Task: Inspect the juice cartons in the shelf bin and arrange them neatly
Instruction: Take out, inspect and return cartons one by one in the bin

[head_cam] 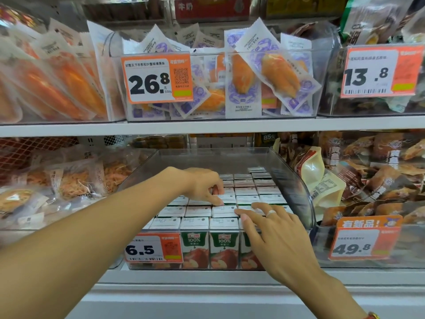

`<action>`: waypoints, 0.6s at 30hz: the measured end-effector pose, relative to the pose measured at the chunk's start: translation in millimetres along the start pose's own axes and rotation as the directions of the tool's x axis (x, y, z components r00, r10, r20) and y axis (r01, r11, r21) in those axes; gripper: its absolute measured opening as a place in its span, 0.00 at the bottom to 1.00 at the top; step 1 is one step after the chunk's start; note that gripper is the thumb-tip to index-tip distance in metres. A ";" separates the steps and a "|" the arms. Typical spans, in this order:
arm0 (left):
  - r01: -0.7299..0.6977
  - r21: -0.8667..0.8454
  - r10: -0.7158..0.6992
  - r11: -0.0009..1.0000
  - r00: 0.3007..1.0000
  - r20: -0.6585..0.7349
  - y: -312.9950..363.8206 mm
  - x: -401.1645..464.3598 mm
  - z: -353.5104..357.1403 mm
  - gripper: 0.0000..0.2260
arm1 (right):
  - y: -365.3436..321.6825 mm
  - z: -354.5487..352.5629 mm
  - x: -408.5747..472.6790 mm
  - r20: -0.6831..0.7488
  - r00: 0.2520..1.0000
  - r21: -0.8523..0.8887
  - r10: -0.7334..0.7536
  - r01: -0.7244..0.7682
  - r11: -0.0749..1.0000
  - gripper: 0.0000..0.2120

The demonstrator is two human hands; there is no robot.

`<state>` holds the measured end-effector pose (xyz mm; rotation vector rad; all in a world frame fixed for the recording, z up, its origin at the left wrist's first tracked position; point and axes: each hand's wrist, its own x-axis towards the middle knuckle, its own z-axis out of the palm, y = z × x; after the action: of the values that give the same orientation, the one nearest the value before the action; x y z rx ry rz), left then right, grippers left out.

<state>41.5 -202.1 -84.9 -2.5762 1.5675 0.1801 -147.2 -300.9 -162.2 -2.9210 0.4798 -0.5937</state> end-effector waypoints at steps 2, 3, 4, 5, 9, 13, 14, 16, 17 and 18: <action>0.012 -0.040 -0.016 0.999 0.995 -0.099 -2.0 -4.0 -1.1 0.20 | 0.6 -0.6 -0.5 0.004 1.000 -0.008 -0.011 0.011 1.000 0.23; 0.015 -0.082 -0.027 0.997 0.988 -0.150 -3.8 -6.2 -2.1 0.20 | 1.1 -0.5 -0.7 0.007 1.000 -0.012 -0.016 0.016 1.000 0.23; 0.016 -0.137 -0.043 0.990 0.980 -0.195 -5.6 -8.4 -3.0 0.20 | 1.6 -0.3 -0.5 0.012 1.000 -0.019 -0.021 0.021 1.000 0.23; 0.015 -0.206 -0.063 0.979 0.971 -0.231 -7.3 -11.1 -3.0 0.18 | 2.0 -0.1 -0.4 0.016 1.000 -0.026 -0.025 0.026 0.999 0.23; 0.009 -0.446 -0.174 0.895 0.928 -0.330 -5.5 -24.4 8.9 0.15 | 2.2 -1.1 0.1 0.013 1.000 -0.034 -0.028 0.028 0.999 0.23; -0.061 -0.515 -0.275 0.855 0.788 -0.551 1.3 -44.6 24.9 0.10 | 2.0 -1.9 0.8 0.001 1.000 0.005 -0.027 0.027 1.000 0.21; -0.091 -0.550 -0.311 0.830 0.744 -0.592 3.5 -51.1 25.6 0.08 | 2.1 -3.3 0.7 -0.002 1.000 0.033 -0.020 0.020 0.999 0.21; -0.162 -0.652 -0.402 0.741 0.671 -0.623 9.7 -64.2 25.9 0.07 | -0.4 -8.4 -0.7 -0.032 0.999 0.095 -0.006 0.009 0.995 0.21; -0.197 -0.711 -0.456 0.675 0.647 -0.612 13.5 -71.5 25.9 0.06 | -3.3 -11.8 -1.7 -0.069 0.998 0.141 -0.002 0.012 0.990 0.21; -0.234 -0.766 -0.505 0.599 0.632 -0.588 18.3 -80.6 26.3 0.06 | -7.7 -15.7 -3.2 -0.112 0.994 0.237 0.008 0.019 0.971 0.20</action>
<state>-12.5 -135.6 -98.3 -3.9012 1.7026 -0.4499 -154.1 -293.4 -147.5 -2.6737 0.3824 -0.7631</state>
